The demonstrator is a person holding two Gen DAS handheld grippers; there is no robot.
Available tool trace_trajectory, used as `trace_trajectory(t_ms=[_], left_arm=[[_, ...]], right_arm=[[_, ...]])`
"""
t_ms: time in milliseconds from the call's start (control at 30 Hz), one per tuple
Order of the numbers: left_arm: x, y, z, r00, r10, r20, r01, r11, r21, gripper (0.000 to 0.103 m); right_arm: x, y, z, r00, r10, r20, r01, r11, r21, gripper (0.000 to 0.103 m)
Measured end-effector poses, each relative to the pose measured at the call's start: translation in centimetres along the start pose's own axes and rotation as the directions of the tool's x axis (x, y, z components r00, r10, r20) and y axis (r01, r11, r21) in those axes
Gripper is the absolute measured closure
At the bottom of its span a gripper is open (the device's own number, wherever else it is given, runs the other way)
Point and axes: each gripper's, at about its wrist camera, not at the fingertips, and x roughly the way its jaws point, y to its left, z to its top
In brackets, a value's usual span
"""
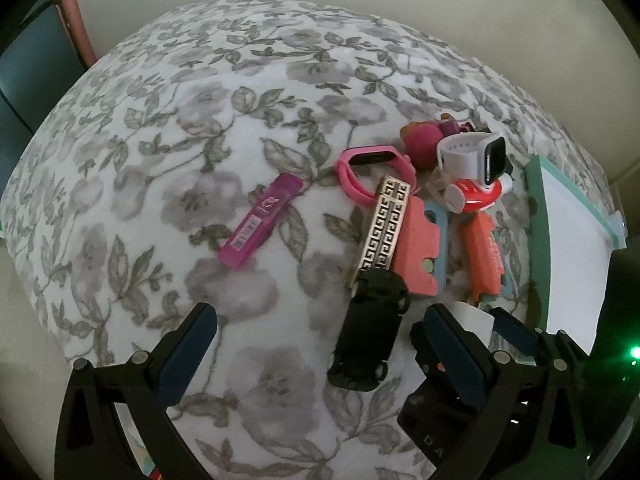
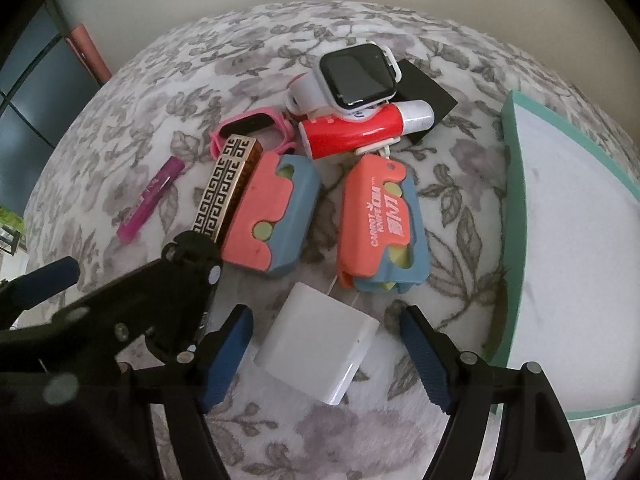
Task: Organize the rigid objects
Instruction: 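Lower the right tool to the white charger cube while the left tool approaches the black car, then close the right tool on the charger cube while the left tool grasps the black car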
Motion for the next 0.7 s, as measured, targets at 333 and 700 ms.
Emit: trace_trajectory(t_ms=[333,700], left_arm=[[1.2,-2.3,-0.4,1.0,-0.002,-0.023,0.004,0.995,0.095,0.003],[3.2,-3.8,-1.0,0.996,0.006,-0.089,0.008,0.987,0.163,0.038]], right_arm=[[-0.2,-2.4,-0.2,0.999,0.034,-0.014,-0.033,0.998,0.055,0.052],[-1.4,-3.9,-2.4,0.997,0.053,-0.055,-0.046,0.992,0.119,0.056]])
